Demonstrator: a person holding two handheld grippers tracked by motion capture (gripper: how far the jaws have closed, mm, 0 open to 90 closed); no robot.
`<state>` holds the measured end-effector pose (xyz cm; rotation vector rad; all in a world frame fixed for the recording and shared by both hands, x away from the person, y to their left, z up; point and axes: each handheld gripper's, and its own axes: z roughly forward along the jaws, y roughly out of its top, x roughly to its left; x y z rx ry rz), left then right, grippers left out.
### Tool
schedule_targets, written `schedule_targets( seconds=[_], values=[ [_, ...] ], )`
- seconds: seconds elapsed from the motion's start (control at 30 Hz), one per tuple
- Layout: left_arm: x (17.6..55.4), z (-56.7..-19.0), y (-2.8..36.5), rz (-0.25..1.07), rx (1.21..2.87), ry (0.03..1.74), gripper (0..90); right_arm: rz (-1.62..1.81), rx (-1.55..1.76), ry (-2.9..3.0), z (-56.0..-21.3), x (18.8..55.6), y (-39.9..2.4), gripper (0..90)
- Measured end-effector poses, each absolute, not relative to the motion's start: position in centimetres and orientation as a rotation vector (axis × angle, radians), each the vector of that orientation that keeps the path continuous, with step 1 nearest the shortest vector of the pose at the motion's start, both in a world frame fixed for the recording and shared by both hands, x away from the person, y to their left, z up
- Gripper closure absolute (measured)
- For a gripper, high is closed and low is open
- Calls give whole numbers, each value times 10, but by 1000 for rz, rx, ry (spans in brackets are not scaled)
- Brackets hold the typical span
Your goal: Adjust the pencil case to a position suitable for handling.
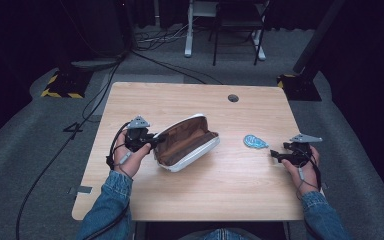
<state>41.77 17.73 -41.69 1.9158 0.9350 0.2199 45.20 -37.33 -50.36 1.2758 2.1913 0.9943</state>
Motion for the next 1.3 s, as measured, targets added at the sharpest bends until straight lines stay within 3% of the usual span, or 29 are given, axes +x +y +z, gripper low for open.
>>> schedule_targets(
  seconds=[1.3],
  values=[
    [401, -428, 108, 64, 2013, 685, 836, 994, 1276, 2191, -504, 452, -373, 264]
  ],
)
